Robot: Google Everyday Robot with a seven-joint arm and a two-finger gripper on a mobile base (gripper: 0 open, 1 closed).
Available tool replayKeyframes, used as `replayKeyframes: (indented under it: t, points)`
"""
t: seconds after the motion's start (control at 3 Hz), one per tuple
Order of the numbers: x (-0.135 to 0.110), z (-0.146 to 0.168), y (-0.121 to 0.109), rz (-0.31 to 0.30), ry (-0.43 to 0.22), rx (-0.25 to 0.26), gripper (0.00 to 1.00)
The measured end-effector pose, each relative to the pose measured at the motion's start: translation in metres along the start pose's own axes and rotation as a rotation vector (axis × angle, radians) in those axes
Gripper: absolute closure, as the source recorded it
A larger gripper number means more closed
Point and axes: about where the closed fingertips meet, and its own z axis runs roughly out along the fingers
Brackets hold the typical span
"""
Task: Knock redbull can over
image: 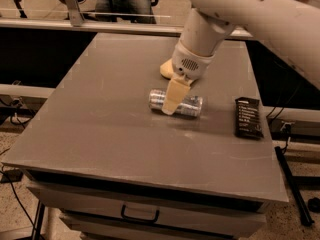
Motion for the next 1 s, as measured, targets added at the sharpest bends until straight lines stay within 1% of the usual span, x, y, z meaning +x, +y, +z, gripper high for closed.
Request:
replayKeyframes:
  t: [0.33,0.67,1.0]
  points:
    - [0.010,-0.040,-0.004,0.013,-0.057,0.097,0.04]
    - [0.019,-0.074,-0.006,0.012,-0.084,0.163,0.00]
    - [0.019,-0.074,-0.006,0.012,-0.084,0.163,0.00]
